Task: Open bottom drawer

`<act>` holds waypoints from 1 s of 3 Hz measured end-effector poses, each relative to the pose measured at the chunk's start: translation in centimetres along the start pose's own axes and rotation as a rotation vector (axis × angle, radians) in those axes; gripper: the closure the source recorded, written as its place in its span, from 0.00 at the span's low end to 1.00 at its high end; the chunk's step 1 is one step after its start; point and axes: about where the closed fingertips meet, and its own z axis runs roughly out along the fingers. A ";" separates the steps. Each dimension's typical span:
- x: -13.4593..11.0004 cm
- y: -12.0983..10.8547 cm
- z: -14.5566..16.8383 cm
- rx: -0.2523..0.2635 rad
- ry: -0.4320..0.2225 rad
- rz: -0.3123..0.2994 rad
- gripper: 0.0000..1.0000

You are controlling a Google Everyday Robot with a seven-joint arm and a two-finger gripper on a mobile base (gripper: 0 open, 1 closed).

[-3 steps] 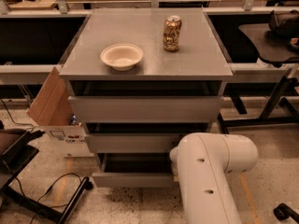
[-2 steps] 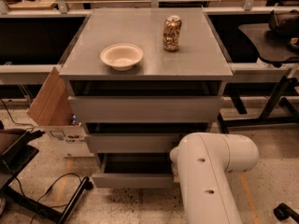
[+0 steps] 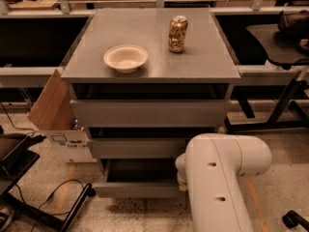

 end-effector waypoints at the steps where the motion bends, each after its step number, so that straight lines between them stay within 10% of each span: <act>1: 0.0 0.0 0.0 0.000 0.000 0.000 1.00; 3: 0.1 0.3 0.3 -0.006 0.001 0.000 0.65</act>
Offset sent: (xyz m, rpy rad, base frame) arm 0.0000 0.0000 -0.0001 0.0000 0.0000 0.0000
